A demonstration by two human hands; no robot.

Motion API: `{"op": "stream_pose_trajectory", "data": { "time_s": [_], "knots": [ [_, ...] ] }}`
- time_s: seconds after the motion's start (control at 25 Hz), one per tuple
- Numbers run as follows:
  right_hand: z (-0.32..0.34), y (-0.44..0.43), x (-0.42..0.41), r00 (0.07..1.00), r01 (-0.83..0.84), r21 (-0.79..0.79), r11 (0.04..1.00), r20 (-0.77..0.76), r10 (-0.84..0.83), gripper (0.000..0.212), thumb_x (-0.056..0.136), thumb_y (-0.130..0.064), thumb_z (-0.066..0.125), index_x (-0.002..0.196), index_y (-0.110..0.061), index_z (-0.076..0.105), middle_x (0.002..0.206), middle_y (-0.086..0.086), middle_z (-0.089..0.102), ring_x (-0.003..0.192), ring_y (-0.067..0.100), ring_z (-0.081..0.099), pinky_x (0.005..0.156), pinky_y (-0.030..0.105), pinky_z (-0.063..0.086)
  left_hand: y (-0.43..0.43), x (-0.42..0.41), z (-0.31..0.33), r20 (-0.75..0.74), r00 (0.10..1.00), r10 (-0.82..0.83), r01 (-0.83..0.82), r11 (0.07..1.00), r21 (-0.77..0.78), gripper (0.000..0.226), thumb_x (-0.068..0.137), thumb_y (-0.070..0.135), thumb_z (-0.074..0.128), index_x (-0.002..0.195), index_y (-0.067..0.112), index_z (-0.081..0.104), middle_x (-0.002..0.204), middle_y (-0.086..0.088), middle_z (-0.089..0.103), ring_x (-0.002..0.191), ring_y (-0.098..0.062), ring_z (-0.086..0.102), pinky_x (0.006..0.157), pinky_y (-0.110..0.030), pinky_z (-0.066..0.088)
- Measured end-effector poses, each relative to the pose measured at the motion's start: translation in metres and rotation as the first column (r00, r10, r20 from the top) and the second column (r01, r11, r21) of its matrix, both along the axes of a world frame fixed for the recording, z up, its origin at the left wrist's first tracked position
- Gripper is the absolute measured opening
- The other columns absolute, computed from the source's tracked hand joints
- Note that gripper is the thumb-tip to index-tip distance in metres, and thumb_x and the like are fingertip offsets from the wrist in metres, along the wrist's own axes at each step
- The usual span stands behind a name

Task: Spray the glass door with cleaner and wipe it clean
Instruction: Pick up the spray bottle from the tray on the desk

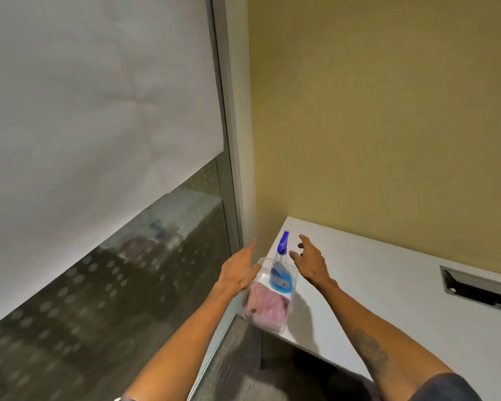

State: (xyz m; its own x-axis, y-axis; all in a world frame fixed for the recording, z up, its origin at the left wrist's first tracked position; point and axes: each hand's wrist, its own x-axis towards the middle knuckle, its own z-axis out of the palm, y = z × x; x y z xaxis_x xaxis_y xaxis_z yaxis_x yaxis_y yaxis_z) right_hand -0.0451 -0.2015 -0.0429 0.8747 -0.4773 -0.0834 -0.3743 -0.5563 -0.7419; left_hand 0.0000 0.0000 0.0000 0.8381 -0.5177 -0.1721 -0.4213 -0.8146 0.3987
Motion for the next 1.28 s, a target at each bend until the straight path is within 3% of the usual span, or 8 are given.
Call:
{"op": "stream_pose_trajectory", "data": {
  "time_s": [0.28,0.48,0.76,0.96,1.12,1.28],
  "knots": [
    [-0.058,-0.032,0.064,0.975,-0.007,0.184,0.983,-0.216,0.047,0.077,0.091,-0.019,0.078,0.155,-0.012,0.036,0.156,0.013,0.048,0.139,0.035,0.052,0.11,0.044,0.047,-0.041,0.053,-0.043,-0.222,0.971,0.092,-0.098,0.995,-0.016,0.073,0.104,0.05,0.052,0.166,0.029,0.018,0.17,-0.004,0.031,0.155,-0.031,0.036,0.122,-0.053,0.034],
    [-0.096,-0.016,0.085,0.982,0.052,0.279,0.959,-0.188,0.001,0.053,0.094,-0.021,0.076,0.139,-0.008,0.051,0.143,0.015,0.061,0.127,0.035,0.061,0.109,0.044,0.049,-0.042,0.064,-0.05,-0.26,0.964,0.059,-0.066,0.998,-0.016,0.071,0.105,0.041,0.053,0.166,0.029,0.019,0.171,-0.002,0.029,0.157,-0.028,0.031,0.125,-0.051,0.029],
    [-0.093,-0.011,0.088,0.988,0.055,0.212,0.976,-0.149,-0.023,0.04,0.099,-0.03,0.069,0.13,-0.009,0.056,0.13,0.014,0.068,0.116,0.033,0.067,0.102,0.039,0.052,-0.019,0.068,-0.049,-0.263,0.958,0.114,-0.132,0.99,-0.051,0.071,0.105,0.038,0.055,0.165,0.024,0.021,0.17,-0.004,0.031,0.157,-0.026,0.03,0.128,-0.05,0.028],
    [-0.059,0.001,0.07,1.0,-0.018,0.17,0.985,-0.021,0.022,0.033,0.101,-0.027,0.065,0.127,-0.009,0.057,0.127,0.016,0.068,0.113,0.035,0.066,0.096,0.04,0.052,-0.009,0.046,-0.033,-0.239,0.964,0.121,-0.142,0.987,-0.075,0.073,0.104,0.038,0.056,0.165,0.023,0.021,0.17,-0.005,0.031,0.158,-0.027,0.03,0.127,-0.049,0.029],
    [0.005,0.025,0.046,0.979,-0.09,0.127,0.988,0.193,0.065,0.027,0.104,-0.027,0.061,0.124,-0.009,0.059,0.12,0.012,0.068,0.102,0.026,0.061,0.084,0.03,0.043,0.01,0.015,-0.015,-0.193,0.976,0.105,-0.127,0.986,-0.106,0.079,0.102,0.039,0.059,0.167,0.023,0.016,0.171,-0.007,0.028,0.157,-0.027,0.029,0.126,-0.045,0.029],
    [0.076,0.069,0.008,0.917,-0.13,0.103,0.986,0.39,0.08,0.027,0.104,-0.03,0.06,0.122,-0.01,0.061,0.107,0.001,0.063,0.095,0.019,0.058,0.076,0.028,0.044,0.038,-0.025,0.011,-0.117,0.985,0.13,-0.153,0.965,-0.214,0.093,0.099,0.044,0.064,0.168,0.023,0.006,0.174,-0.008,0.018,0.16,-0.029,0.023,0.127,-0.047,0.027]
  ]
}}
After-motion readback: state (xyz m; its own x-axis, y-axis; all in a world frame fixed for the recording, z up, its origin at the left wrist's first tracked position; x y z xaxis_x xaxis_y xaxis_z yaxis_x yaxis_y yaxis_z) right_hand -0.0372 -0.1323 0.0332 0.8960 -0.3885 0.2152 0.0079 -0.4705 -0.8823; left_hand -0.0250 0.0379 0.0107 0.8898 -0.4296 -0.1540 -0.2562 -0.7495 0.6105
